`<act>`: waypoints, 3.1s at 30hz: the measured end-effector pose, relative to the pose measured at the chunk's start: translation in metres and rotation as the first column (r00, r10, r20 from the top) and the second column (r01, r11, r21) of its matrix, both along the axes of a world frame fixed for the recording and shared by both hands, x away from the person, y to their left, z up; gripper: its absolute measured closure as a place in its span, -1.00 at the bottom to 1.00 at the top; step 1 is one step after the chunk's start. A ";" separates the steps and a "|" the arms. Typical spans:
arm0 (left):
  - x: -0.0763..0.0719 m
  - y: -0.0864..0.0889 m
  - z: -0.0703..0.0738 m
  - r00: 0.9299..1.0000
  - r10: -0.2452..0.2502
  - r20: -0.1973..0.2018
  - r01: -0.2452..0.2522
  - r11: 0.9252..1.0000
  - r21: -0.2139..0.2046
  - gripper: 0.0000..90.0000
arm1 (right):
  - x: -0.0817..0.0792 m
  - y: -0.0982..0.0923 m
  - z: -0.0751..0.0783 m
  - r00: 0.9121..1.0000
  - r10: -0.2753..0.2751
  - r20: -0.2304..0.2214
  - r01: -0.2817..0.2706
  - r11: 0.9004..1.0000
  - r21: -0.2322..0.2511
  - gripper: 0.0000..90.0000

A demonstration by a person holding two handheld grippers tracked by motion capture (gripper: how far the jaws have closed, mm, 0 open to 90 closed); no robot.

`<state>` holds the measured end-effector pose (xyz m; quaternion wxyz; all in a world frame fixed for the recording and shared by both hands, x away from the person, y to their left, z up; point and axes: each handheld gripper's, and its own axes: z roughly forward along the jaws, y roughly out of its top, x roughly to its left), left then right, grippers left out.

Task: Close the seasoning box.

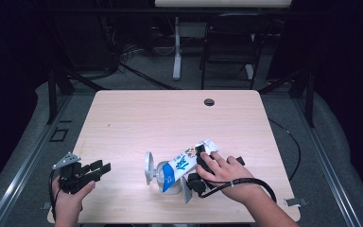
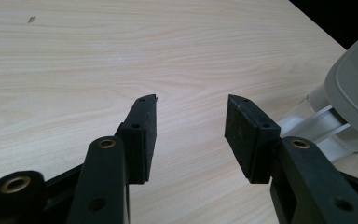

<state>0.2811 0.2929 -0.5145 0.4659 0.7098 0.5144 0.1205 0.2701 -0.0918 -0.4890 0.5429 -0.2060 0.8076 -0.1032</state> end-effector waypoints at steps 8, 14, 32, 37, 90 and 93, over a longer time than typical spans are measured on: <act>0.000 0.000 0.000 1.000 0.000 0.000 0.000 1.000 0.000 0.20 | 0.000 0.000 0.000 1.000 0.002 0.001 -0.002 1.000 -0.002 0.19; 0.000 0.000 0.000 1.000 0.003 0.003 -0.003 1.000 -0.002 0.20 | 0.000 0.000 0.000 1.000 0.004 0.002 -0.004 1.000 0.001 0.20; 0.000 0.000 0.000 1.000 0.003 0.002 -0.003 1.000 -0.002 0.20 | -0.001 0.000 -0.001 1.000 0.013 -0.011 -0.013 1.000 0.014 0.26; 0.000 0.000 0.000 1.000 0.003 0.002 -0.003 1.000 -0.002 0.20 | -0.002 0.000 0.000 1.000 0.007 0.004 -0.007 1.000 -0.007 0.28; 0.000 0.001 -0.001 1.000 0.008 -0.001 -0.008 1.000 -0.005 0.20 | -0.005 0.001 0.003 0.999 0.033 0.017 -0.033 0.999 -0.019 0.44; 0.000 0.001 -0.001 1.000 0.008 -0.001 -0.008 1.000 -0.004 0.20 | -0.005 0.001 0.003 0.999 0.032 0.015 -0.032 0.999 -0.017 0.45</act>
